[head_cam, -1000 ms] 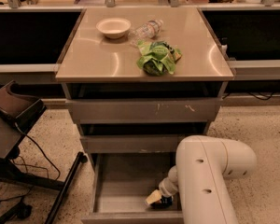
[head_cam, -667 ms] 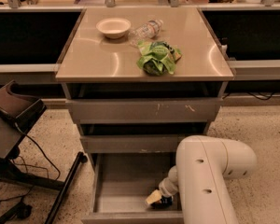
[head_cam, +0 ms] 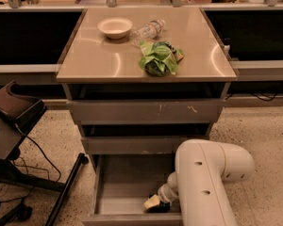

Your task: Pick pepsi can from bottom drawer and place on counter

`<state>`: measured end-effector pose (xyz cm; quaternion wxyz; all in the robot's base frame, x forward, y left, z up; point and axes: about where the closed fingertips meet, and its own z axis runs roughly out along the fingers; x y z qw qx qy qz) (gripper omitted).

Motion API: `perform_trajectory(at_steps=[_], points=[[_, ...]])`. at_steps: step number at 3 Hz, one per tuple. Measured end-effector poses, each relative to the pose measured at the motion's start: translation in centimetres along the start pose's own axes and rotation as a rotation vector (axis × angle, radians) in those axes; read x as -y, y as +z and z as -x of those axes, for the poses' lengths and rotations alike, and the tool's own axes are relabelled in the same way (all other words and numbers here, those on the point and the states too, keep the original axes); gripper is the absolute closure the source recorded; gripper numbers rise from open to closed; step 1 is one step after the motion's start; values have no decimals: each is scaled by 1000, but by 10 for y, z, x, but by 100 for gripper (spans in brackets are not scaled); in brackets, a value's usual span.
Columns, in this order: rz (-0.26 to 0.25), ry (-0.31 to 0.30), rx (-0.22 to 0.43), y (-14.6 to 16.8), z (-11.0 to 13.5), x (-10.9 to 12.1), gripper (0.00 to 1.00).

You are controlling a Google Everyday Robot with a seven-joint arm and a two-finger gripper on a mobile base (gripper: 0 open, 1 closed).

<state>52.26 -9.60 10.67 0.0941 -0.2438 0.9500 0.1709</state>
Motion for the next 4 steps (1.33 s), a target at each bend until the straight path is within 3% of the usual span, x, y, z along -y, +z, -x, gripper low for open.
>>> perform_trajectory(at_steps=[1,4], points=[[-31,49,6,12,0,-2,0],[-31,49,6,3,3,-5,66]])
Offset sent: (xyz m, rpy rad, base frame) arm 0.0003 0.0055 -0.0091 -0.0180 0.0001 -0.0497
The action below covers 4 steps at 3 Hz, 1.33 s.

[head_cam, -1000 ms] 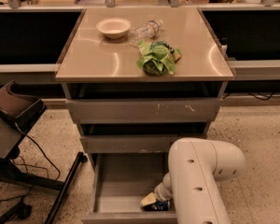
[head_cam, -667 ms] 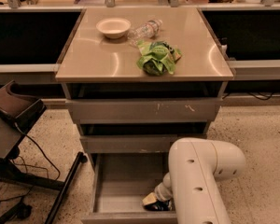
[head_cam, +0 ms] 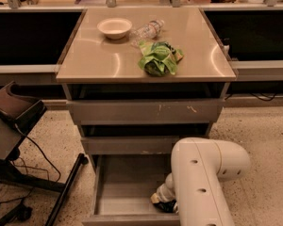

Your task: Pick pepsi can from bottom drawer and place on counter

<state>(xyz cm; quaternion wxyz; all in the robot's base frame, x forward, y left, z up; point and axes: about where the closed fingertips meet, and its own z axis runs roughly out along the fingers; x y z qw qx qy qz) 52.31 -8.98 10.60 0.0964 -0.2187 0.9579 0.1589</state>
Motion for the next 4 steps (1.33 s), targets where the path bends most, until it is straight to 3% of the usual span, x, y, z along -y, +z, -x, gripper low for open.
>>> perform_trajectory(at_steps=[1,2,3,4], points=[[0,0,0,-3,1,-1,89],[30,13,61,-35,12,12,100],[122,-23,187,-101,42,20,100],[196,-44,296,-169,55,39,100]])
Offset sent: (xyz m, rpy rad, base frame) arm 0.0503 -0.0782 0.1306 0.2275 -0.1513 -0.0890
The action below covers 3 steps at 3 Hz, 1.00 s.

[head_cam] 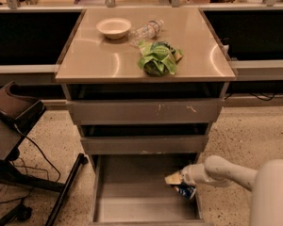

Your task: Pick pepsi can from bottom drawer and place on counter

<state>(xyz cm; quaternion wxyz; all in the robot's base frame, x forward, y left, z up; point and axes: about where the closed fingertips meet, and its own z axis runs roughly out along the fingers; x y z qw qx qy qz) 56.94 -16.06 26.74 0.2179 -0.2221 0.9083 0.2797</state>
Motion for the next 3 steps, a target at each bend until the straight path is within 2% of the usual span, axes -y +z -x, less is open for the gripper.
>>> perform_trajectory(at_steps=[1,2,3], points=[[61,-40,73,-70,25,0,100],[100,-41,55,-71,18,-9,100],[99,-42,56,-71,18,-9,100]])
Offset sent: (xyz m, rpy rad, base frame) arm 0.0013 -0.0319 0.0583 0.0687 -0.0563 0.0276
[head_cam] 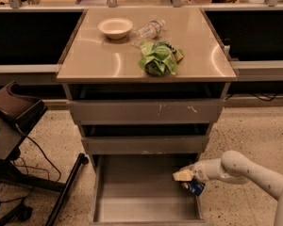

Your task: Pick pepsi can from bottom drawer and place on counter

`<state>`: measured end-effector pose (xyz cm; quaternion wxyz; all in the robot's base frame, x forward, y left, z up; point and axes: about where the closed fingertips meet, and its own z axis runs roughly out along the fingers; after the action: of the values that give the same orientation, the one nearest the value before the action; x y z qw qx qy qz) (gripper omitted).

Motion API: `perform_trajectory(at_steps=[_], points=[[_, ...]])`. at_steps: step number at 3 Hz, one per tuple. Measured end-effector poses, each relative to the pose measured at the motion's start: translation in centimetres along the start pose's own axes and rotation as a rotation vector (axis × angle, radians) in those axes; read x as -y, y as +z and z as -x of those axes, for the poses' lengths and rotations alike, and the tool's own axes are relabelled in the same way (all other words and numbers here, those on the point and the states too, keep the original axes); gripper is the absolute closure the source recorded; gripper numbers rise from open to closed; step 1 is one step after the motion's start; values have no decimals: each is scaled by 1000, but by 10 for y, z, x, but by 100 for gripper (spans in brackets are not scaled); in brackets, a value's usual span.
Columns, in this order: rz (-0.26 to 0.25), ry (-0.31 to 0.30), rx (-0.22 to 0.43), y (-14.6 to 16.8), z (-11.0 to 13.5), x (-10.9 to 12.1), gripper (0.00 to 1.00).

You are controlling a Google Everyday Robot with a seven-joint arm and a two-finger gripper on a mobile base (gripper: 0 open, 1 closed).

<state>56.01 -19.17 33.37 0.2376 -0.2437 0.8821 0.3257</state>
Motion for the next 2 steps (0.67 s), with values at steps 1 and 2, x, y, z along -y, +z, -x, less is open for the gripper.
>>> perform_trajectory(at_steps=[1,2], points=[[13,-81,34,-25,23,-28,100],[48,-265,89,-84,57,-97,100]])
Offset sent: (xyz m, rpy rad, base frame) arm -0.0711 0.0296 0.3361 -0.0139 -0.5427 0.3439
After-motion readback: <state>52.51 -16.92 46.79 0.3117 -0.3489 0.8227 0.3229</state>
